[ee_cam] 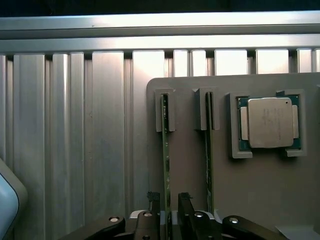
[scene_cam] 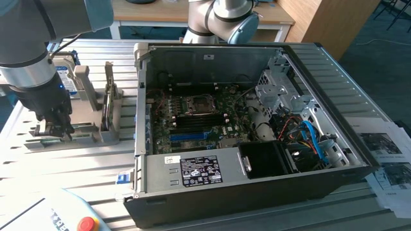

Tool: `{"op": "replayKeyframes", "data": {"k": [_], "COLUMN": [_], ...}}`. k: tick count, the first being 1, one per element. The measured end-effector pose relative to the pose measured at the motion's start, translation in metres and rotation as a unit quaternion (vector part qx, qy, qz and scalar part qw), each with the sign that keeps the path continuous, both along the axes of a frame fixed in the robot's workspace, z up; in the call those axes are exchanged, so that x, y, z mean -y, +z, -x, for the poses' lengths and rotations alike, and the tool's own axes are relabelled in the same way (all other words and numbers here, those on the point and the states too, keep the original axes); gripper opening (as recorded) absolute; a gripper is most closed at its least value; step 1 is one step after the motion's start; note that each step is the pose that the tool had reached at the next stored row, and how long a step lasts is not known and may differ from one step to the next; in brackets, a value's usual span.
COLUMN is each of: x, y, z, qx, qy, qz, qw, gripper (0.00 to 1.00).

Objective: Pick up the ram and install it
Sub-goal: 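Pick up the ram and move it above insertion slot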

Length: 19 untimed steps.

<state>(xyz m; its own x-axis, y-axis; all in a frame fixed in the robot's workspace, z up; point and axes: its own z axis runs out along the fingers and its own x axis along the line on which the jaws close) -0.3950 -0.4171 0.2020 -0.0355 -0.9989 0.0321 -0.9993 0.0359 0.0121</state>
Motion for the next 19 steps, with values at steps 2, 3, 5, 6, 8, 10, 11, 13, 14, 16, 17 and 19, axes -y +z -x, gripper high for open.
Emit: {"op": "replayKeyframes", "data": {"k": [2,3,5,6,8,10,11,13,14,16,17,19], "x": [0.0,-0.0002,-0.0007,-0.0007,-0.0007,-0.0007,-0.0007,-0.0007,-0.0007,-0.0007,-0.0007,-0.0007], "y": [0.0,-0.0001,-0.0001,-0.0001,-0.0001,-0.0003,-0.0004,-0.0008,-0.0009,-0.001,-0.001,-0.0011], "z": [0.0,0.0,0.0,0.0,0.0,0.0,0.0,0.0001,0.0001,0.0,0.0,0.0], "qx": [0.0,0.0001,0.0001,0.0001,-0.0001,0.0,0.0,0.0,0.0,0.0,0.0,0.0], "qy": [0.0,0.0,0.0,0.0,0.004,0.015,0.011,-0.002,-0.007,-0.013,-0.013,-0.013], "qz": [0.0,0.0,0.0,-0.0001,0.0,0.0,0.0,0.0,0.0,0.0,0.0,0.0], "qw": [1.0,1.0,1.0,1.0,1.0,0.9999,0.9999,1.0,1.0,0.9999,0.9999,0.9999], "gripper": [0.28,0.28,0.28,0.28,0.28,0.28,0.28,0.28,0.28,0.28,0.28,0.28]}}
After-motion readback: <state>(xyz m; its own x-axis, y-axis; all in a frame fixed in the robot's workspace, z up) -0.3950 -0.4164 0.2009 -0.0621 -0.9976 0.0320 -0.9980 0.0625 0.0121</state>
